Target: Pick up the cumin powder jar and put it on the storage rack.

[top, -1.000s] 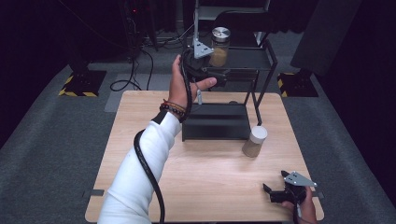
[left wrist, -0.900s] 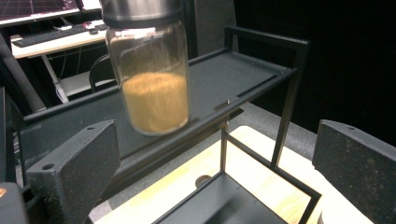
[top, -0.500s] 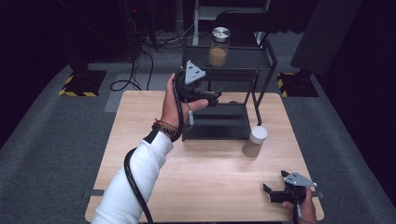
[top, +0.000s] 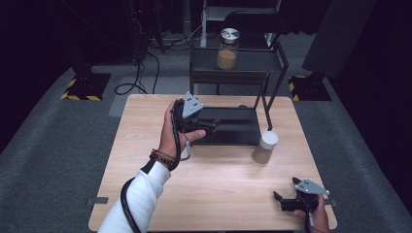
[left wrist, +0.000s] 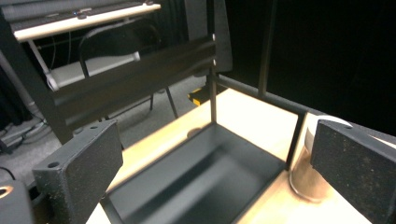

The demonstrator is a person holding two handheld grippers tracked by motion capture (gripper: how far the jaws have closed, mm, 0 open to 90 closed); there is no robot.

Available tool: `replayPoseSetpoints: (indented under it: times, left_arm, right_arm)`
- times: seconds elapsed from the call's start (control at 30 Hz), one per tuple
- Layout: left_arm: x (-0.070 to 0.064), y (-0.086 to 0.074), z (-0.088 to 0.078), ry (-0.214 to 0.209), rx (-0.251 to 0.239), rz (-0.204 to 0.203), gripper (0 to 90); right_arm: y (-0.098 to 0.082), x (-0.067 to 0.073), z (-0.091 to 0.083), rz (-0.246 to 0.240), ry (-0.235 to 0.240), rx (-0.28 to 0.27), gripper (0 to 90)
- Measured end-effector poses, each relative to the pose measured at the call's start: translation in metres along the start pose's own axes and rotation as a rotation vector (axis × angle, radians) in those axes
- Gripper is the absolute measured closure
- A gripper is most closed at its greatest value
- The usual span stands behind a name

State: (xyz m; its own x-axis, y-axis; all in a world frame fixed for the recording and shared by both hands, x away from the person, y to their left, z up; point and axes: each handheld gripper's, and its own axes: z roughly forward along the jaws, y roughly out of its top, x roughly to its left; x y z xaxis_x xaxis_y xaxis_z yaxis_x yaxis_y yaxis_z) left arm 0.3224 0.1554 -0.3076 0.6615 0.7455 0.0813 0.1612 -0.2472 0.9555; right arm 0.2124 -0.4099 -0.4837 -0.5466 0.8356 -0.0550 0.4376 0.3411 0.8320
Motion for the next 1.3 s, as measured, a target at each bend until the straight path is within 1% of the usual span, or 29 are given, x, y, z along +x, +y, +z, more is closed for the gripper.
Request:
replayPoseSetpoints:
  times: [0.07,0.23,0.37,0.47,0.57,0.67,0.77,0.83,0.9,1.0,1.1,1.2,1.23,1.27,1.3]
  left_arm:
    - [-0.002,-0.01,-0.002,0.007,0.001,-0.001,2.3]
    - [-0.005,-0.035,-0.007,0.005,0.011,-0.014,2.4]
    - [-0.008,-0.053,-0.009,0.006,0.032,-0.019,2.4]
    - [-0.009,-0.064,-0.012,-0.001,0.035,-0.035,2.4]
    - [-0.009,-0.073,-0.014,0.0,0.034,-0.048,2.3]
    - [-0.012,-0.079,-0.015,0.006,0.038,-0.041,2.3]
    - [-0.014,-0.087,-0.017,0.004,0.042,-0.048,2.2]
    - [-0.016,-0.091,-0.018,0.007,0.051,-0.038,2.2]
    - [-0.018,-0.097,-0.019,0.005,0.051,-0.048,2.2]
    - [-0.02,-0.104,-0.021,0.002,0.062,-0.046,2.2]
    - [-0.021,-0.112,-0.022,0.001,0.07,-0.063,2.2]
    - [-0.022,-0.118,-0.024,0.005,0.084,-0.063,2.2]
    - [-0.024,-0.12,-0.024,0.011,0.091,-0.057,2.2]
    - [-0.025,-0.122,-0.025,0.014,0.09,-0.06,2.2]
    - [-0.025,-0.125,-0.025,0.011,0.093,-0.061,2.2]
  right_arm:
    - [0.0,0.0,0.0,0.0,-0.001,0.0,0.0]
    - [0.0,0.001,0.0,-0.003,-0.003,-0.002,0.0]
    - [0.0,0.001,0.0,-0.002,-0.002,-0.002,0.0]
    - [0.0,0.001,0.0,-0.004,-0.001,-0.002,0.0]
    - [0.0,0.001,0.0,-0.004,-0.001,-0.003,0.0]
    - [-0.001,0.001,0.0,-0.006,-0.001,-0.003,0.0]
    - [-0.001,0.001,0.0,-0.006,-0.002,-0.003,0.0]
    - [-0.001,0.001,0.0,-0.007,-0.002,-0.004,0.0]
    - [-0.001,0.001,0.0,-0.008,-0.001,-0.004,0.0]
    - [-0.001,0.001,0.0,-0.008,-0.002,-0.004,0.0]
    - [-0.001,0.001,0.0,-0.008,-0.002,-0.004,0.0]
    - [-0.001,0.001,0.0,-0.009,-0.002,-0.005,0.0]
    - [-0.001,0.001,0.0,-0.008,-0.001,-0.004,0.0]
    - [-0.001,0.001,0.0,-0.008,-0.001,-0.004,0.0]
    - [-0.001,0.001,0.0,-0.009,-0.001,-0.004,0.0]
